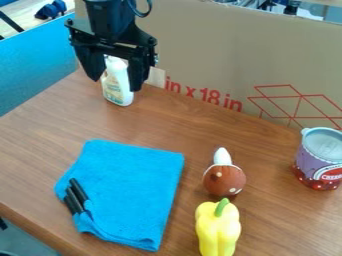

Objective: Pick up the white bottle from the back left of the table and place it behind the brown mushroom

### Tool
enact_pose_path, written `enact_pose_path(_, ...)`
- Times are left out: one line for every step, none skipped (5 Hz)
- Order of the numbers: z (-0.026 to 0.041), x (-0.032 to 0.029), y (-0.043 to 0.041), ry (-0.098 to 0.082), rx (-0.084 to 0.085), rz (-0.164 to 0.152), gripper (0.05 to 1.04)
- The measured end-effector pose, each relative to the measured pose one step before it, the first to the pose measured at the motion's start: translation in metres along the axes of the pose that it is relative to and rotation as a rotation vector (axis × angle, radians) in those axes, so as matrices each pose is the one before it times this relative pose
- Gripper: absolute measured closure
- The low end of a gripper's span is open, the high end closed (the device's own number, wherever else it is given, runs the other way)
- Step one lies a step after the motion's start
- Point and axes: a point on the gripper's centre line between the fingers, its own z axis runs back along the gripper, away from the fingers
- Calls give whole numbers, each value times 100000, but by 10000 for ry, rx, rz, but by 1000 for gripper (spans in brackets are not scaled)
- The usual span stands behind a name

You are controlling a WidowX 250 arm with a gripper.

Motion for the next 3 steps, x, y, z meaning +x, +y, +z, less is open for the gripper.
enact_pose_path(-646,-267,-34,244,16,-65,81)
enact_pose_path(-964,1926,1490,362,-189,-523,81)
enact_pose_path(-170,2101,2426,-43,397,-214,81)
